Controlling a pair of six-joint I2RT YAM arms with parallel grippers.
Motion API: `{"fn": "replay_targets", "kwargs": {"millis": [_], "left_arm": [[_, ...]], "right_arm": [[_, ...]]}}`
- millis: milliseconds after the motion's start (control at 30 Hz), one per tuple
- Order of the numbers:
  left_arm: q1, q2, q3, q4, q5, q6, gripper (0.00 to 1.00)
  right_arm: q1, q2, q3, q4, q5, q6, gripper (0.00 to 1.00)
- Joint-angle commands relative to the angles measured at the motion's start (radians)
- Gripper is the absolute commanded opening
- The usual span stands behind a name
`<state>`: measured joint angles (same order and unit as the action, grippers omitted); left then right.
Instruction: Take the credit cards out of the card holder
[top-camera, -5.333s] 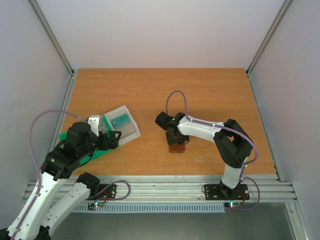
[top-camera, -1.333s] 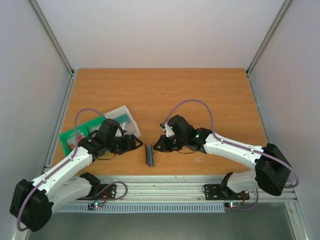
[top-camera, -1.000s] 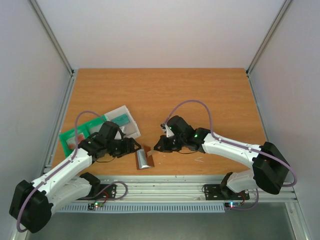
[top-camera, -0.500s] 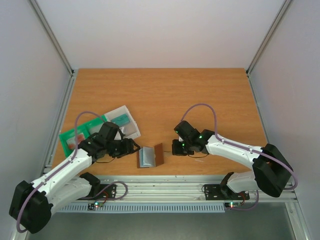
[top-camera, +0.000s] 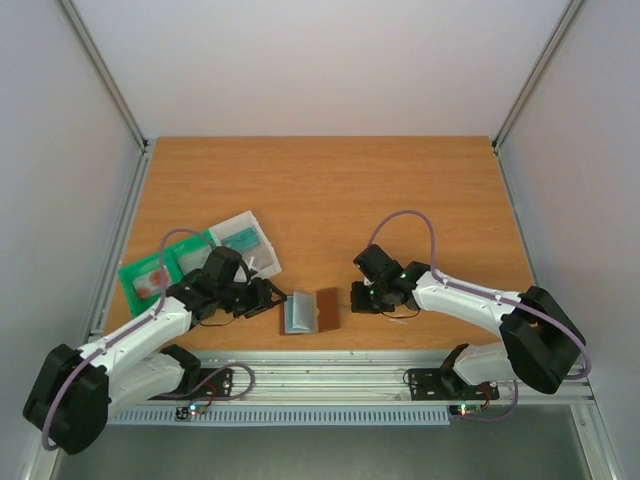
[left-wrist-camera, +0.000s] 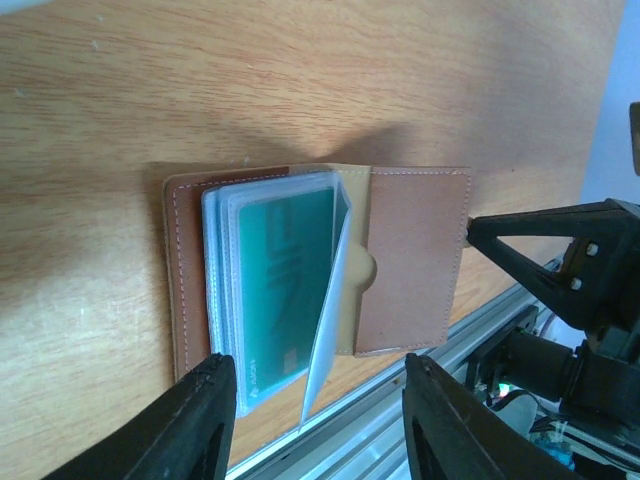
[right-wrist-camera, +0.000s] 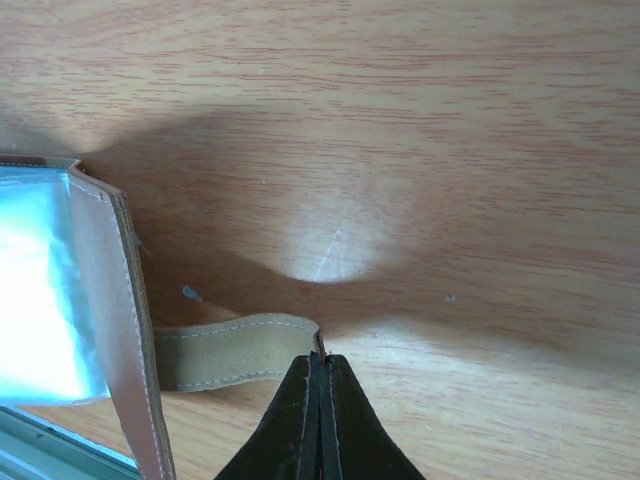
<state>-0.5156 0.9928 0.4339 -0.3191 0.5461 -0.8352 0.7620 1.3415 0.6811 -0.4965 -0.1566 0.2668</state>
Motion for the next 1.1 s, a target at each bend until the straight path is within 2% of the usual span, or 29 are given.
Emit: {"fn": "replay_targets", "kwargs": {"millis": [0, 100, 367, 467, 600, 900, 1067], "left_arm": [[-0.001, 0.045, 0.024, 0.052, -0.002, 0.022, 0.45], [0.0, 0.067, 0.016, 0.108, 0.032, 0.011, 0.45], [-0.001, 0.138, 0.001, 0.272, 0.092, -0.046, 0.57], [-0.001, 0.183, 0.005, 0.345, 0.117, -0.08, 0.57], [-0.006, 0.242, 0.036, 0.35, 0.127, -0.089, 0.56], [-0.092, 0.329, 0.064, 0.432, 0.112, -0.123, 0.56], [-0.154, 0.402, 0.1, 0.541, 0.112, -0.189, 0.51]], "right_arm": [[-0.006, 0.015, 0.001, 0.02, 0.019, -0.02, 0.01], [-0.007, 0.024, 0.0, 0.028, 0.015, -0.015, 0.01], [-0.006, 0.03, 0.008, 0.03, 0.017, -0.017, 0.01], [-0.006, 0.033, 0.009, 0.031, 0.024, -0.018, 0.01], [-0.008, 0.04, 0.014, 0.023, 0.03, -0.015, 0.01], [-0.01, 0.045, 0.026, 0.028, 0.032, -0.026, 0.02], [-0.011, 0.014, 0.031, -0.011, 0.045, -0.031, 0.14]]}}
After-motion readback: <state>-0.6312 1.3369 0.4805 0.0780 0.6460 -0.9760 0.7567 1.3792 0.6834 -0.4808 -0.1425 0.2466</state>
